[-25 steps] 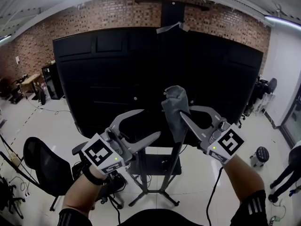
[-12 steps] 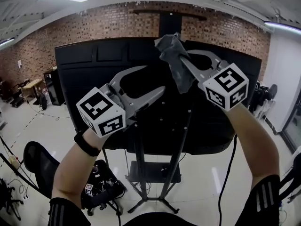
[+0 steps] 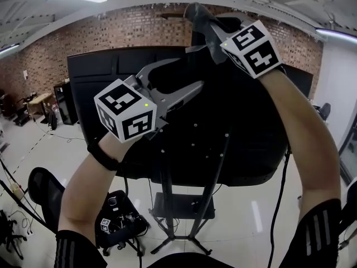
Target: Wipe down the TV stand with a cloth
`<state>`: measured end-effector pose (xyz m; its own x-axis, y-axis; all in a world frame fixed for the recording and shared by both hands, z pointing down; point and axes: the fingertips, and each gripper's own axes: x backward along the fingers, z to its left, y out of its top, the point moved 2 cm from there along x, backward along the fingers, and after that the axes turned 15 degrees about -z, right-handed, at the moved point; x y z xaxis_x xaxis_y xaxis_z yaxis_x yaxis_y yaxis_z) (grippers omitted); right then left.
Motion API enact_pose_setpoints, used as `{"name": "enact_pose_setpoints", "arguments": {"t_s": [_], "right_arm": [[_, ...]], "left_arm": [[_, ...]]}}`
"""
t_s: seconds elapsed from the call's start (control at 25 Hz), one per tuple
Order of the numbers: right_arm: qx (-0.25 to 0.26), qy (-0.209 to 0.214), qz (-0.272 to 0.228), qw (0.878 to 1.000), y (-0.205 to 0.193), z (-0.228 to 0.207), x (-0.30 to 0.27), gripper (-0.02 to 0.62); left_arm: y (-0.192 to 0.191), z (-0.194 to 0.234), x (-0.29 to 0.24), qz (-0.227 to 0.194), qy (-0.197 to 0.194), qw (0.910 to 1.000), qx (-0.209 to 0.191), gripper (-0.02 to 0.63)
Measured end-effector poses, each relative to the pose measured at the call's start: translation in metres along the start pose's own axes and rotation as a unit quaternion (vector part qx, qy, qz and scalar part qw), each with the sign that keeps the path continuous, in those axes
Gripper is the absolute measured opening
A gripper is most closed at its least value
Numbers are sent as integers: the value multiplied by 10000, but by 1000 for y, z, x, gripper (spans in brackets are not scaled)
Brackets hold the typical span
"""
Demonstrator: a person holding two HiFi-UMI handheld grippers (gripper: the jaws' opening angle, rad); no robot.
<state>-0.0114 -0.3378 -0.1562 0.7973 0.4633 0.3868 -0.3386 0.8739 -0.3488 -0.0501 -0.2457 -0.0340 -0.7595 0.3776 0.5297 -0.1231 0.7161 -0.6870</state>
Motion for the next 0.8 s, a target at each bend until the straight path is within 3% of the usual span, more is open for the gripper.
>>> {"name": "enact_pose_setpoints", "arguments": {"t_s": [0.2,0.56,0.8], "right_arm": [[565,204,431,9973,-12,9,-18,9],[800,526,690,9930,-46,66,-7,9],[1965,1253,939,9679,-63,127,7,9]], "left_arm": [[-5,-4,3,160,16,9996,-245,298],[-40,-17,27,308,79,9992,239,297],[-64,-37,51,487,83,9986,210,298]]}}
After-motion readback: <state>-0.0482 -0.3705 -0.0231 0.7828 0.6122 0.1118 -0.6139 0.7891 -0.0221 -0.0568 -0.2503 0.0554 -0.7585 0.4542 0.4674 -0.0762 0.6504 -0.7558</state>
